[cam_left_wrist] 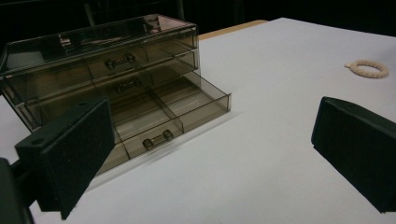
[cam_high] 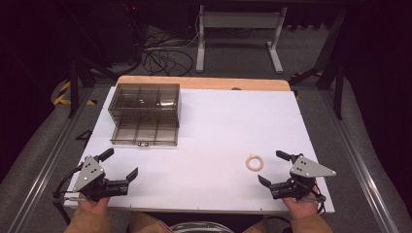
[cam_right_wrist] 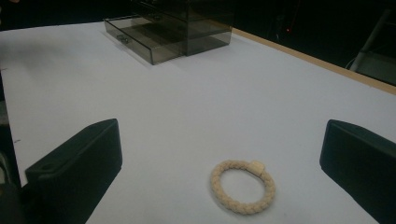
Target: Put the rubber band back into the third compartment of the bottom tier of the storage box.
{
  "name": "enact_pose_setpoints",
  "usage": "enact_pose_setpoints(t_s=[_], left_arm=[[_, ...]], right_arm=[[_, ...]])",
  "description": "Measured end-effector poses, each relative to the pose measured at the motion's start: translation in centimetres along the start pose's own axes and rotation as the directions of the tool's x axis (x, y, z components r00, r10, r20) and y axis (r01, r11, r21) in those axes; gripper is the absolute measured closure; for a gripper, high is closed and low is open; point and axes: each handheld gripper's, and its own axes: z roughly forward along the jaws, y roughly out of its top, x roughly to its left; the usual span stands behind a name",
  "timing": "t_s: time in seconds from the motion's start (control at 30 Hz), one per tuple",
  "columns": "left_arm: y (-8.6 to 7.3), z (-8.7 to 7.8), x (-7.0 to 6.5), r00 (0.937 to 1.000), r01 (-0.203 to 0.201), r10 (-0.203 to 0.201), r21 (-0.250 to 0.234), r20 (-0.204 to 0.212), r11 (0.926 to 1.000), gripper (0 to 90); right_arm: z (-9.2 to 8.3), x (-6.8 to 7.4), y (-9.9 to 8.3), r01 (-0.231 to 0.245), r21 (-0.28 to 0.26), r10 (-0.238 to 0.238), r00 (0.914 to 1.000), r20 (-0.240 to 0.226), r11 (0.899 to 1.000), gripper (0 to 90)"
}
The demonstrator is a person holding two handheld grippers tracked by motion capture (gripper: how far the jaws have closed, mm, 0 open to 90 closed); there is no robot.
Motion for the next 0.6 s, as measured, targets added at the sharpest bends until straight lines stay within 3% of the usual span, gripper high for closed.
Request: enact_pose_setpoints(t_s=[0.6], left_arm=[[-0.03,-0.28,0.10,0.9999,0.013,-0.013,-0.020,0.001,0.9997,1.3]], right_arm=[[0.16,0.06,0.04,0.007,0.012,-0.007,1.0000,-0.003,1.000,0.0]])
